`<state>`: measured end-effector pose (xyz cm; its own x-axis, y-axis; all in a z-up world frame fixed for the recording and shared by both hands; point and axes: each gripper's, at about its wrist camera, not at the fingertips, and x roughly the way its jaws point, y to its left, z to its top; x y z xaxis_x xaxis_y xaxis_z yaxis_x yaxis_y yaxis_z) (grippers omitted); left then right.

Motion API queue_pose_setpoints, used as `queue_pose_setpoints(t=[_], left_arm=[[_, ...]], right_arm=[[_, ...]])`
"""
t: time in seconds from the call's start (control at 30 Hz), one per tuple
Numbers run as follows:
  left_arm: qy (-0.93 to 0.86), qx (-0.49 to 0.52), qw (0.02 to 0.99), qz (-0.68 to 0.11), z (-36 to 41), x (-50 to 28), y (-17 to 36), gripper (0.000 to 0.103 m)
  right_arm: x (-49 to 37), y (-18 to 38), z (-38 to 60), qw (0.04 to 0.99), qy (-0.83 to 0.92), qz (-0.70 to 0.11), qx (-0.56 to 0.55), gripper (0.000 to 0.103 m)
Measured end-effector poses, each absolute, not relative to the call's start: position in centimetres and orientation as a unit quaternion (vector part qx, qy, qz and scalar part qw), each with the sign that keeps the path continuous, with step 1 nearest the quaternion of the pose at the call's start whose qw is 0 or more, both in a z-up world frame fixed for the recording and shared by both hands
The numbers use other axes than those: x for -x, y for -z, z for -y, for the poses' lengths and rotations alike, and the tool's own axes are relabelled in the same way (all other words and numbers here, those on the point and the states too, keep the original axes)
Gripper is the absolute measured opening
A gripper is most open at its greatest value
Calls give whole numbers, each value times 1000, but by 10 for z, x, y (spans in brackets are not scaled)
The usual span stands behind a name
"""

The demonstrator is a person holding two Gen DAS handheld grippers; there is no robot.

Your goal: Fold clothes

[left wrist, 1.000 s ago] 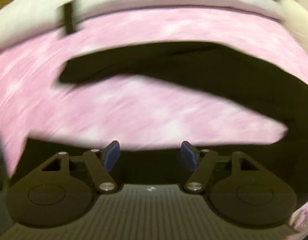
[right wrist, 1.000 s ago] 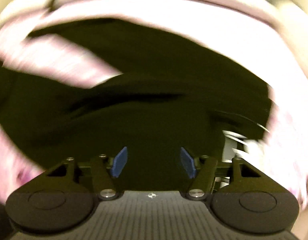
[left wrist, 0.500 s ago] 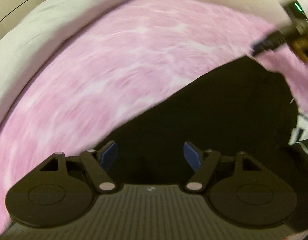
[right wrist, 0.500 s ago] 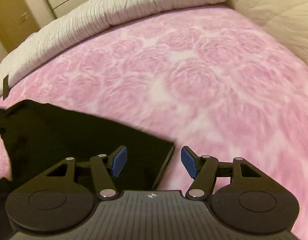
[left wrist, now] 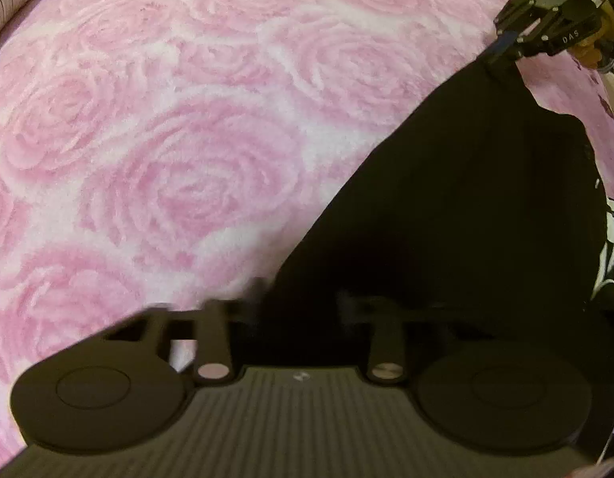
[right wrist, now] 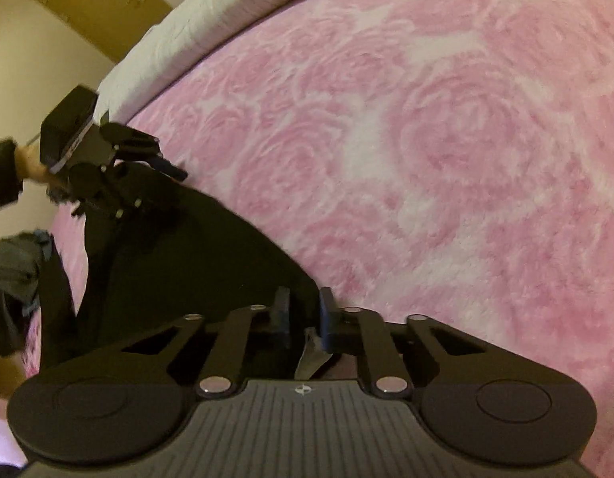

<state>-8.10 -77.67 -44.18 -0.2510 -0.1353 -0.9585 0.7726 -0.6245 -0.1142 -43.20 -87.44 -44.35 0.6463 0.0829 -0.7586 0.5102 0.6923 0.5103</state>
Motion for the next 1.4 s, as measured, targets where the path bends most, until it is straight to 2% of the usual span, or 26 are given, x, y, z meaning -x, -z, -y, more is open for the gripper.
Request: queue_pose_setpoints(t=[0.23, 0.37, 0.4, 0.5, 0.57, 0.63, 0.7, 0.8, 0.9, 1.0, 1.03, 1.1, 1.2, 1.27, 1.33, 1.37, 1.4], left_arm=[[746, -492, 380, -237, 785, 81, 385, 6], [720, -485, 442, -228, 809, 78, 391, 6], [709, -487, 457, -228, 814, 78, 397, 7], [664, -489, 504, -256, 821, 71, 418, 26], [645, -476, 533, -271, 813, 60, 419, 29], [638, -467, 554, -261, 794, 53, 408, 36], [641, -455, 564, -253, 771, 52, 389, 36], [675, -433, 542, -252, 718, 70, 363, 37], [702, -442, 485, -278, 663, 104, 361, 42], [707, -453, 449, -307, 617, 135, 375, 43], [705, -452, 444, -319, 606, 142, 380, 43], [697, -444, 442, -349, 588, 151, 389, 43], [685, -430, 451, -377, 571, 156, 394, 43], [682, -423, 458, -383, 564, 158, 393, 43], [685, -409, 465, -383, 561, 160, 386, 44], [688, -401, 468, -382, 563, 161, 382, 45], [691, -394, 471, -382, 565, 162, 380, 48]], right_arm=[[415, 385, 873, 862, 177, -409, -240, 3], [397, 368, 897, 874, 210, -390, -199, 3], [390, 371, 902, 873, 217, -392, -192, 3], [366, 390, 914, 864, 233, -409, -177, 6], [353, 402, 919, 859, 245, -417, -168, 10], [358, 402, 913, 859, 266, -402, -172, 18], [373, 393, 901, 860, 289, -378, -183, 24], [399, 378, 864, 862, 286, -368, -202, 27], [421, 363, 802, 869, 235, -383, -207, 30], [427, 361, 722, 875, 149, -428, -169, 67], [428, 363, 695, 875, 117, -444, -155, 72], [424, 377, 648, 869, 70, -482, -91, 72], [414, 407, 591, 846, 39, -529, 60, 62], [409, 420, 581, 834, 54, -532, 134, 46], [405, 416, 597, 842, 57, -527, 106, 12], [406, 407, 612, 852, 67, -513, 71, 0], [408, 395, 630, 866, 89, -491, 30, 0]])
